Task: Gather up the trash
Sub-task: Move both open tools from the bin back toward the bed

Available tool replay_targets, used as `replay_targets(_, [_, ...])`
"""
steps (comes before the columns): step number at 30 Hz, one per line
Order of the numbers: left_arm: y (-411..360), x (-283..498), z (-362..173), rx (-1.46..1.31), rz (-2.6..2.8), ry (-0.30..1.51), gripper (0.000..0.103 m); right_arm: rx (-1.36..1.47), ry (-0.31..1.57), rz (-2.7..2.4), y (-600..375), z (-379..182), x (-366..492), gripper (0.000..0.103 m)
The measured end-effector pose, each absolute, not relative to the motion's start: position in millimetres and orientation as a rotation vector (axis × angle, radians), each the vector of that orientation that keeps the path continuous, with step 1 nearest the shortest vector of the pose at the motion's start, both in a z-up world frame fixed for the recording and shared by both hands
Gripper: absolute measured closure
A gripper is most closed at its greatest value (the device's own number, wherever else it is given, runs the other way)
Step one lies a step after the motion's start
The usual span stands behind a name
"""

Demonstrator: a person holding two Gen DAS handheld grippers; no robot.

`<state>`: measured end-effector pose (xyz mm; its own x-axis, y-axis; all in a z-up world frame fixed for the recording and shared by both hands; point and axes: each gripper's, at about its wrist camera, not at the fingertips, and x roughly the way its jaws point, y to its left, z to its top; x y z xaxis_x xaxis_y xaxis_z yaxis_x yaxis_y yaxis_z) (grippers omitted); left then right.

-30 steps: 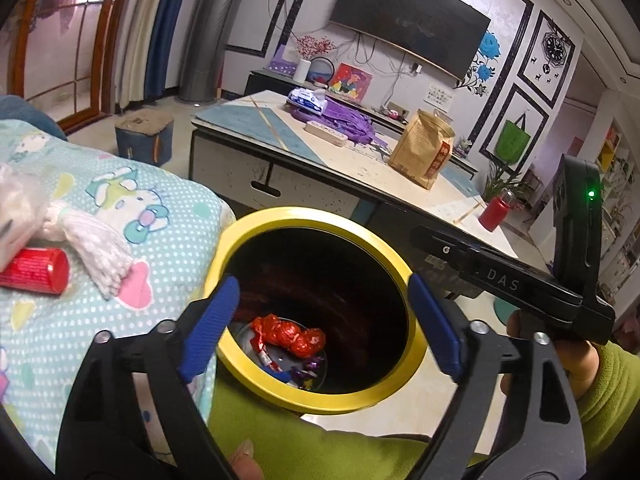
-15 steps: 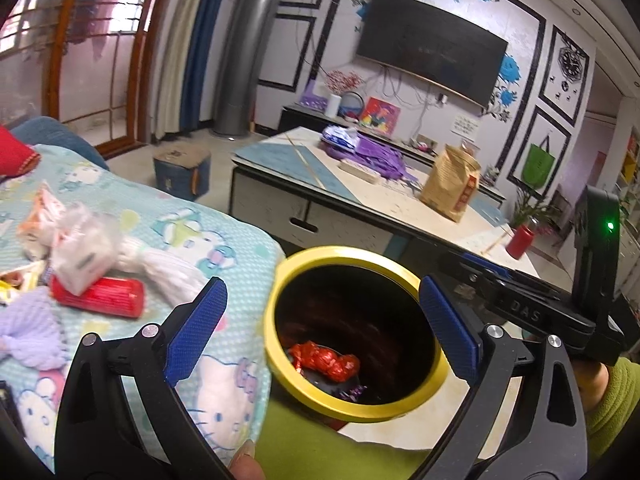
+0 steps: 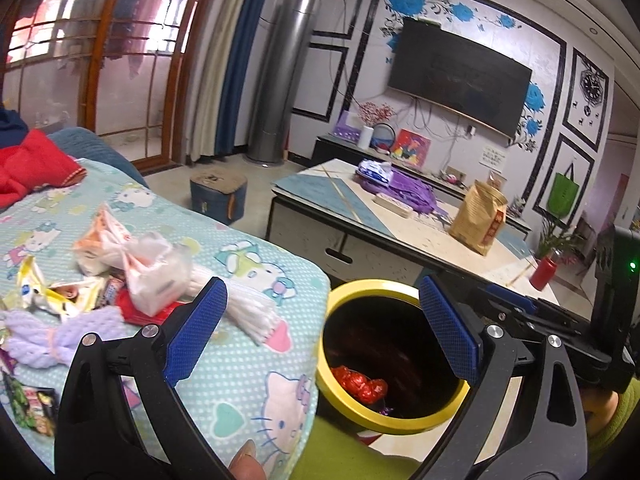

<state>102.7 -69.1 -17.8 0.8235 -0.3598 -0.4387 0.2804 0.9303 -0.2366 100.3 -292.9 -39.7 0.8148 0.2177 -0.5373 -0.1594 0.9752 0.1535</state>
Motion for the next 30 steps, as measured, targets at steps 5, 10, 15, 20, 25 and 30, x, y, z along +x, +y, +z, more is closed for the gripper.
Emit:
replay_targets(5, [-53.8, 99.9, -14.6, -0.179, -0.301, 0.476, 0.015, 0.082, 0.575, 0.238, -278.6, -35.7, 96.3, 0.051])
replay_targets(10, [-38.8, 98.3, -12.5, -0.197, -0.262, 0.460, 0.015, 0.053, 0.574, 0.281, -261.0, -34.5, 92.2, 0.050])
replay_targets(15, [-25.2, 97.2, -10.7, -0.217, -0.228, 0.451, 0.015, 0.036, 0.587, 0.318, -245.9, -35.2, 92.1, 0.050])
replay_targets(20, [-9.0, 96.5, -9.1, -0.244, -0.187, 0.443, 0.015, 0.019, 0.597, 0.356, -229.8, -35.9, 91.4, 0.050])
replay_targets(25, [9.3, 96.2, -7.9, -0.273, -0.144, 0.436, 0.015, 0.006, 0.605, 0.388, -216.3, -35.5, 92.6, 0.048])
replay_targets(30, [26.6, 95.9, -6.7, -0.293, -0.100, 0.427, 0.015, -0.001, 0.608, 0.418, -204.5, -35.7, 93.0, 0.047])
